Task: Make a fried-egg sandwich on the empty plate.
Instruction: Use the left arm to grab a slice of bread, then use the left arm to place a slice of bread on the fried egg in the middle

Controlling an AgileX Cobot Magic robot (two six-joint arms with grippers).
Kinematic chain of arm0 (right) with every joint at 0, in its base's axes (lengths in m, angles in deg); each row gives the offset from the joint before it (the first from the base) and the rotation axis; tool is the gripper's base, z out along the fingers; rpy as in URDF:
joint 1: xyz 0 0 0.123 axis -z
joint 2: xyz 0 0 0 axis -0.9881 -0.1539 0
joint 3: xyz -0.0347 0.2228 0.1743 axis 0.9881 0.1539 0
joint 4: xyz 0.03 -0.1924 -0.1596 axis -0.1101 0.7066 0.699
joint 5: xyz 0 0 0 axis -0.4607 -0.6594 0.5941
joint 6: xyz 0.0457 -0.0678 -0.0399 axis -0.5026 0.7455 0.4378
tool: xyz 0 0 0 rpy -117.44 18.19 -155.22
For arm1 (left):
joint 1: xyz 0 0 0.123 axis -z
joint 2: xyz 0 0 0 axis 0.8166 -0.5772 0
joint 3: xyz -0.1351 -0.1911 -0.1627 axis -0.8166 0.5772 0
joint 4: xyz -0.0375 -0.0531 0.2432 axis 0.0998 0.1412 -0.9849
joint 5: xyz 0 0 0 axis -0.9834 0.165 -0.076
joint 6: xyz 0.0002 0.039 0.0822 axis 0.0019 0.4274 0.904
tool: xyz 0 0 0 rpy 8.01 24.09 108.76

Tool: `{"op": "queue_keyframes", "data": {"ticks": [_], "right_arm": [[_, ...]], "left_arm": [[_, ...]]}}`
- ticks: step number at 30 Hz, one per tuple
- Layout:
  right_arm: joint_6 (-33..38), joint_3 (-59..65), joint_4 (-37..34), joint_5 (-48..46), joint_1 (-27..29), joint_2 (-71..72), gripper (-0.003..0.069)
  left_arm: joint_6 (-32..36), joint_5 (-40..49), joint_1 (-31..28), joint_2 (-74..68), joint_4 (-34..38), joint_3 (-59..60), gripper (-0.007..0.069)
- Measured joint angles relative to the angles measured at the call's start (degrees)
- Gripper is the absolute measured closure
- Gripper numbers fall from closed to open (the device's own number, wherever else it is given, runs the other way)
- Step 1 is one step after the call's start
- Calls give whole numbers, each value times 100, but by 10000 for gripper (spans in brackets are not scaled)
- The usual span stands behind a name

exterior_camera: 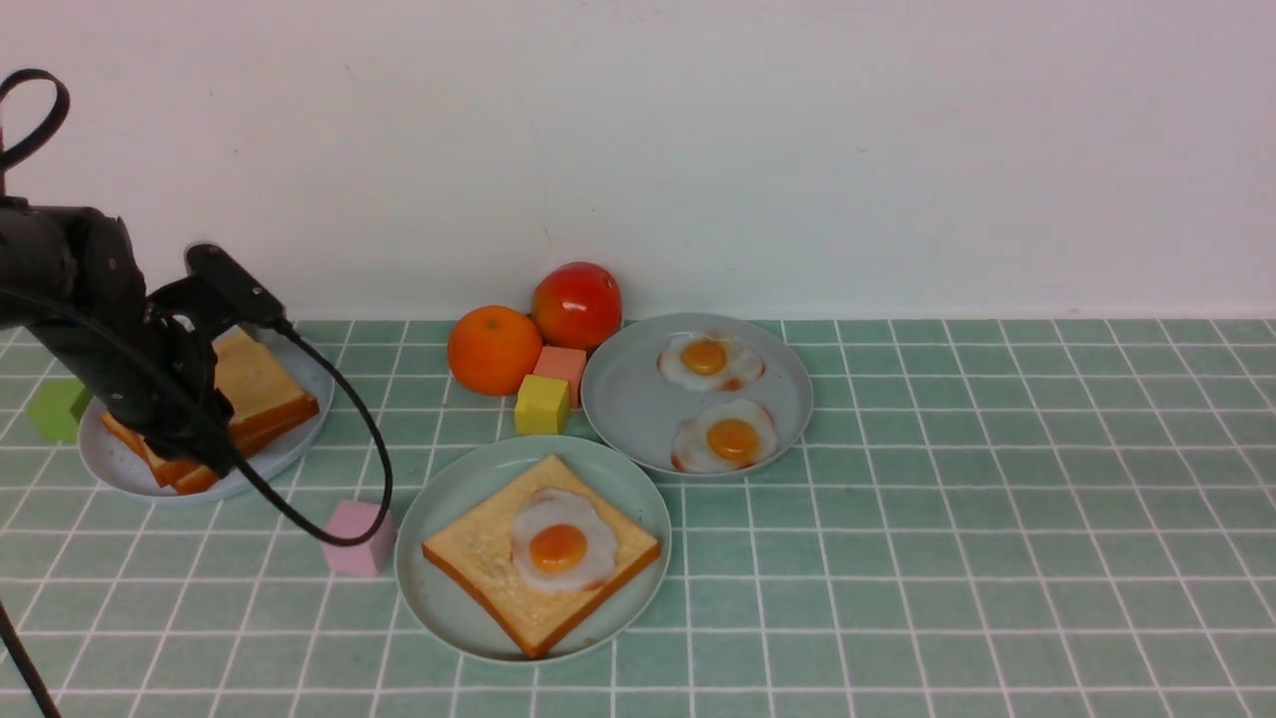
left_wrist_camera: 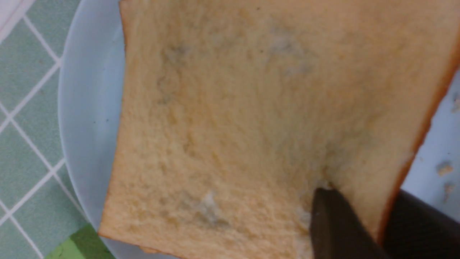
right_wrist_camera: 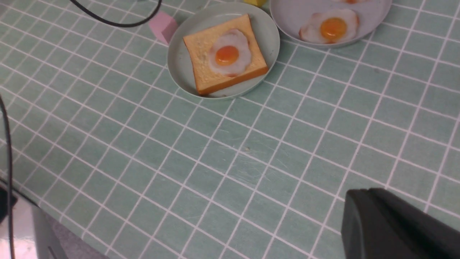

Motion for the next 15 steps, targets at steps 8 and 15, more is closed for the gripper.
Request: {"op": "queue_keyframes", "data": {"ticks": [8,15], "right_arm": [[-4,7,-18,59,0,0,634],[-6,7,-18,59,0,0,627]], "left_arm": [[-78,96,0,135,-171,0,568],[-956,659,379,1104,281,0,568]]}}
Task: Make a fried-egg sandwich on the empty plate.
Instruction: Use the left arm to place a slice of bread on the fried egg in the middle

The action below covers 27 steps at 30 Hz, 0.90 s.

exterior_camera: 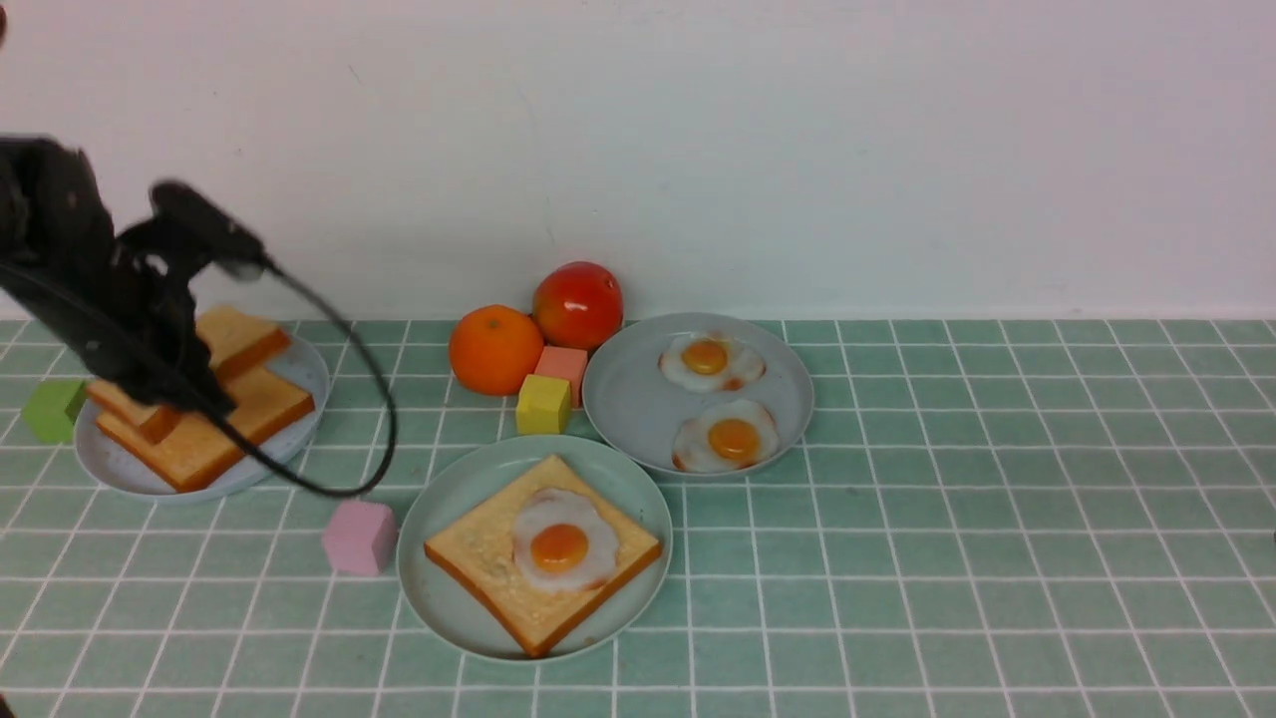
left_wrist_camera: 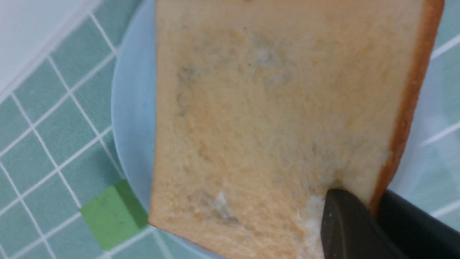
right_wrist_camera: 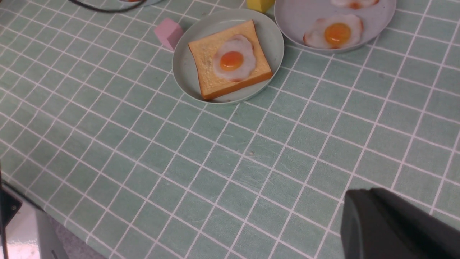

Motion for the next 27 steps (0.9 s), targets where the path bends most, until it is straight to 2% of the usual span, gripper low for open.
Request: {"op": "queue_keyframes", "data": {"ticks": [3,5,7,8,10,14,19,27], "right_arm": [[5,0,0,-5,0,0,627],[9,0,0,-13,0,0,627],[9,0,0,-18,0,0,627],[9,0,0,-36,0,0,627],[9,0,0,-60,0,0,627],[9,0,0,-167,0,0,627],[9,0,-44,-278,0,0,627],[9,0,-216,-421,0,0,627]], "left_arm": [[-855,349,642,475,30,13,568],[-1557,562,1360,779,-171,134,568],[-1785,627,1730,868,-295,195,568],[-2208,721,2251,927,-576,306,568],[-2808,830,2874,897,-899,429,568],[-3938,965,3864,539,-1579,518,568],[-4217,798,4323,82,-1983,518,568],[-4242,812,4345,-334,-2071,518,568]]}}
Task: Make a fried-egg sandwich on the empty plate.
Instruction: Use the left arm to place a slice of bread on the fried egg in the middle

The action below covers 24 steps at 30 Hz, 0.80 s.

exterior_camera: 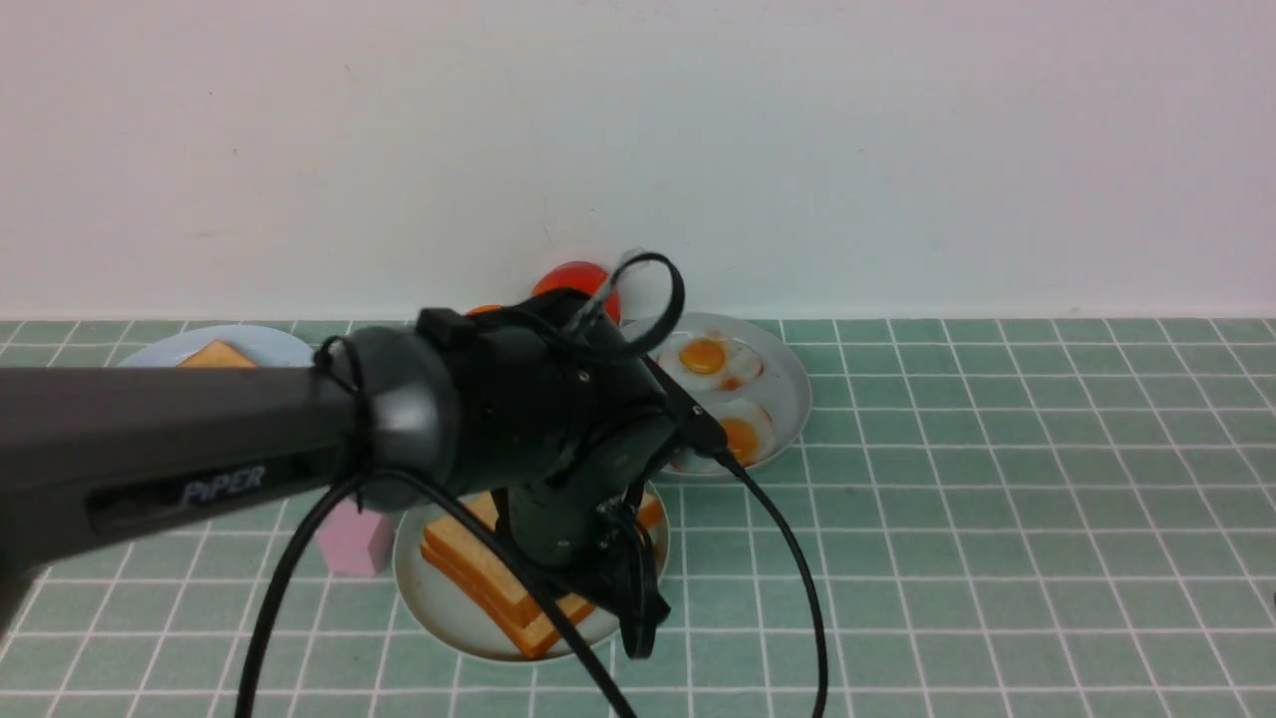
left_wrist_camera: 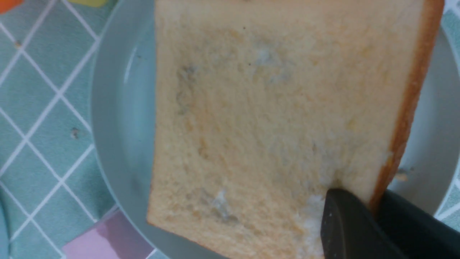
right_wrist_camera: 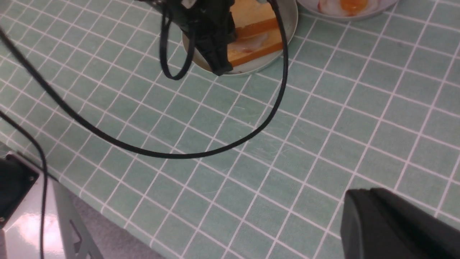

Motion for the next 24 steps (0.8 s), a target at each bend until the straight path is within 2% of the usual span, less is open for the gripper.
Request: {"op": "queue_keyframes", "data": {"ticks": [10,14,16,17,19,24], "right_arm": [[0,0,-64,0,0,0,621],[0,0,-69,0,0,0,617],[0,0,-69,-5,0,0,616],[0,0,-69,-5,0,0,616],[0,0,-69,-5,0,0,616],[0,0,-69,-17,0,0,616]], "left_arm": [[0,-42,0,-25,219,0,565],[0,-42,0,-25,226,0,466],[0,-55,0,-25,230,0,387],[0,-55,0,-25,232,0,387],[0,-102,0,-25,248,0,298],[-4,24,4,41,530,-88,239]]}}
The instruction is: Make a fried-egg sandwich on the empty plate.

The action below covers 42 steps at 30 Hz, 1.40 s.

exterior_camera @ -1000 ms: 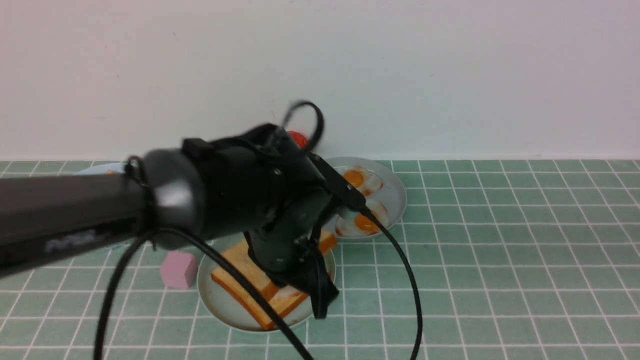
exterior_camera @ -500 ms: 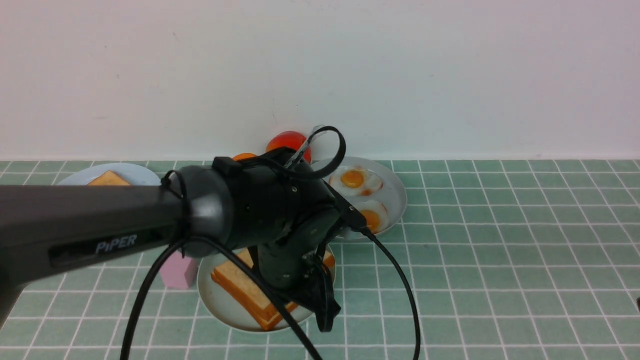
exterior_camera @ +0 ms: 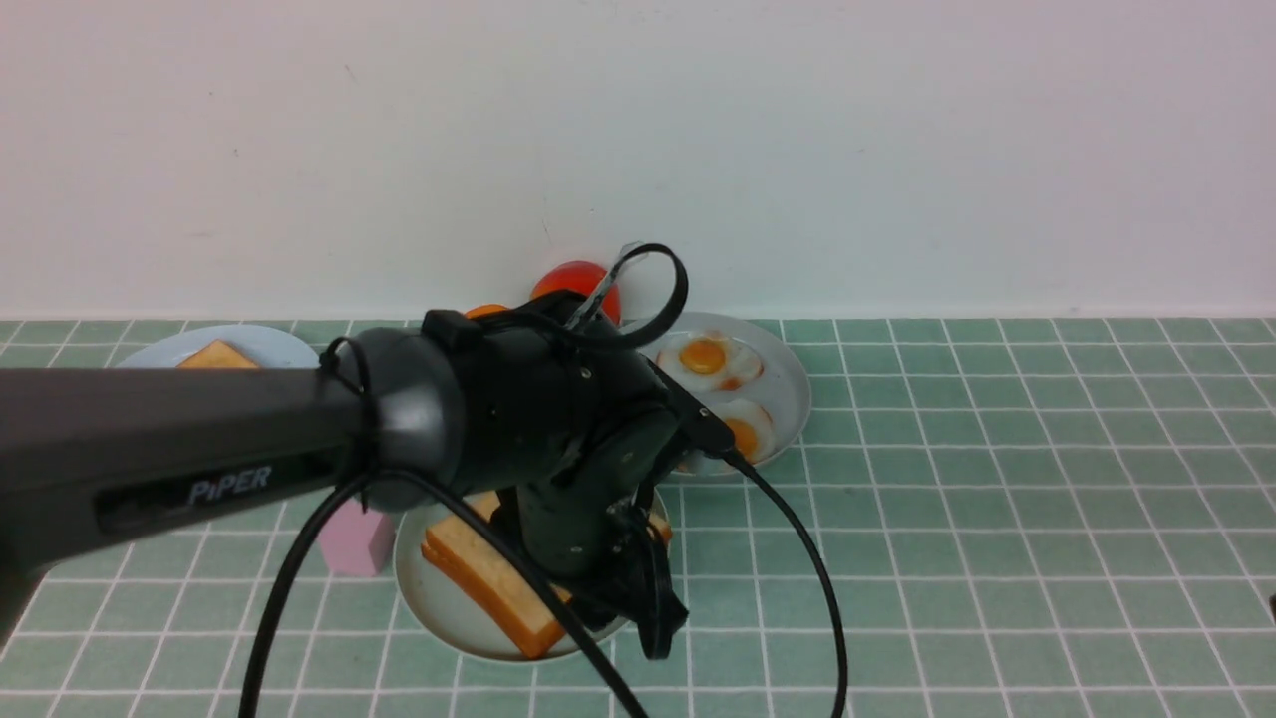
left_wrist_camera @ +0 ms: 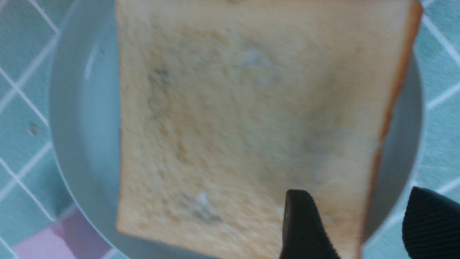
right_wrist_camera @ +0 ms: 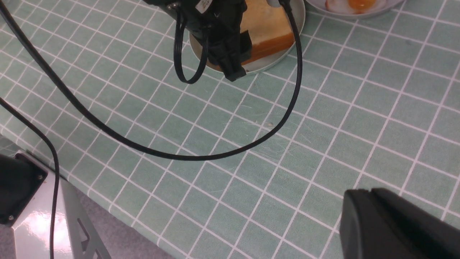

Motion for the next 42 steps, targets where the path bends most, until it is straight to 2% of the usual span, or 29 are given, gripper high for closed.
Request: {"op": "queue_keyframes", "data": {"ticks": [3,4,5,6,10,13,16,17,20,26,33,37,38,40,42], "right_arm": [[0,-28,0,-53,0,0,616],[0,-101,6,-158,0,0,616],[0,-109,6,-171,0,0,616],[0,-169,20,-285,0,30,616],[-29,-150,266,-401,0,309,616],[-153,10,583,-401,0,707,618],[-455,288,1046,-395,0,1289,647],[-455,310,1074,-395,0,1331,647],[-1002,791,1535,-293,0,2078,662],[-1633,1567,1791,237,0,2938,660],[-2164,2479,1805,1591,0,3164,657],[-2279,3007,1805,2921,0,3164,653],[-2284,3033,1805,2921,0,3164,653],[-2285,3381,1805,3624,0,3164,651],[-2285,3578,1808,3863,0,3164,650]], "left_arm": [[0,64,0,233,301,-47,269],[0,65,0,601,573,-54,327],[0,60,0,716,610,-54,346],[0,-46,0,1270,862,11,433],[0,-834,0,3008,1208,719,634],[0,-1515,0,4316,1420,1624,638],[0,-2502,0,5929,1595,3019,638],[0,-2569,0,6028,1595,3111,638],[0,-3719,0,7644,1780,4631,638],[-15,-4794,0,9368,1865,6132,638],[-20,-4581,0,10693,1875,6653,638],[-20,-4066,0,10808,1878,6654,638],[-20,-4047,0,10808,1878,6654,638],[-20,-3801,0,10808,1883,6659,638],[-20,-3693,0,10808,1883,6659,638]]}}
